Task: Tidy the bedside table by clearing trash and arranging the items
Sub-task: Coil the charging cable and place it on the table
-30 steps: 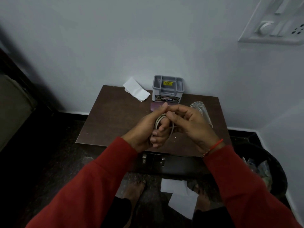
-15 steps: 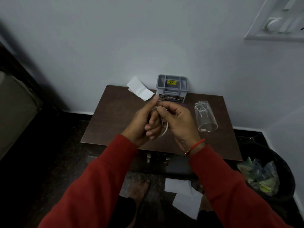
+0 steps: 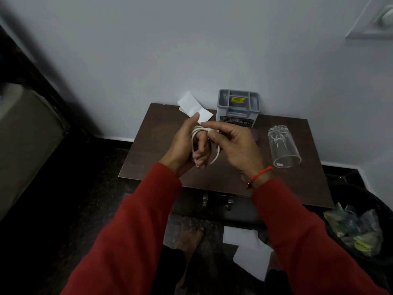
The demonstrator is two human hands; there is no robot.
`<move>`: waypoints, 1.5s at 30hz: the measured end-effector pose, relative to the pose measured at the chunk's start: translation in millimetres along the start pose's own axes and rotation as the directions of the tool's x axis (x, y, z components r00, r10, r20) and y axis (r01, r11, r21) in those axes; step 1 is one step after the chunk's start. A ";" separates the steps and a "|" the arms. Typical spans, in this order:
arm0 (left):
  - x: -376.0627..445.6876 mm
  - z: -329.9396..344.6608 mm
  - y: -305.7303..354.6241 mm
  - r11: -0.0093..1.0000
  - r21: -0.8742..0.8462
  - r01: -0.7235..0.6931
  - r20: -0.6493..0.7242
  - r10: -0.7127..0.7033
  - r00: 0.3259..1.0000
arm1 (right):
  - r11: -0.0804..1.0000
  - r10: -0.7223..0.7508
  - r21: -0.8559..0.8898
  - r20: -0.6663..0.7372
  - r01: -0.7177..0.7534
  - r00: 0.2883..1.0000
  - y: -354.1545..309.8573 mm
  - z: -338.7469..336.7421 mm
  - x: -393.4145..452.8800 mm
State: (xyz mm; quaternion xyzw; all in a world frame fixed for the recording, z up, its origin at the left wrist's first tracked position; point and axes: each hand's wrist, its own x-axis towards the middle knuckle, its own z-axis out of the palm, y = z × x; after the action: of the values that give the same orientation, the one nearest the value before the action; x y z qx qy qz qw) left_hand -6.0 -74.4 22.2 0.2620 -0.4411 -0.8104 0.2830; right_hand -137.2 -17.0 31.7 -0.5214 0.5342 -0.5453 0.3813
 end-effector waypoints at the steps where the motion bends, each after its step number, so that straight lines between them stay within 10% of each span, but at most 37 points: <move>1: 1.0 0.1 0.2 1.000 -0.025 0.007 0.001 -0.007 1.000 | 0.999 -0.034 -0.035 -0.016 0.034 0.999 0.7 1.4 -0.2; 12: -2.1 20.2 -1.2 0.997 -0.031 -0.072 -0.270 0.061 0.961 | 0.990 0.021 0.144 -0.140 -0.001 0.990 -2.0 9.9 -8.6; 19: 5.6 20.7 -14.6 0.958 0.207 -0.200 -0.681 0.288 0.673 | 0.954 -0.173 -0.269 -0.131 0.133 0.976 1.3 11.5 -8.7; 26: 9.4 4.4 -22.8 0.641 0.696 -0.322 -0.137 0.559 0.818 | 0.991 -0.062 -0.136 -0.402 0.007 0.913 24.9 -11.8 9.8; 32: 24.0 -12.9 -10.3 0.951 0.149 -0.269 -0.365 0.306 0.879 | 0.999 0.014 -0.032 -0.338 -0.026 0.941 38.4 -3.4 34.8; 40: 55.5 -85.5 -22.3 0.955 0.172 -0.243 -0.746 0.287 0.601 | 0.972 0.230 -0.029 -0.044 -0.231 0.972 61.5 31.2 102.0; 45: 72.6 -126.6 -27.4 0.946 0.169 -0.276 -0.845 0.283 0.453 | 0.752 0.097 -0.655 0.004 -0.071 0.995 99.4 45.0 133.3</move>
State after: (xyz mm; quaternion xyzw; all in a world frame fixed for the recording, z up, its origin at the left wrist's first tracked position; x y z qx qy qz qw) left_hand 22.2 -183.9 -74.1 0.5546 -0.2813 -0.5124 0.5923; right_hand -129.3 -168.8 -49.5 -0.6073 0.7067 -0.2967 0.2091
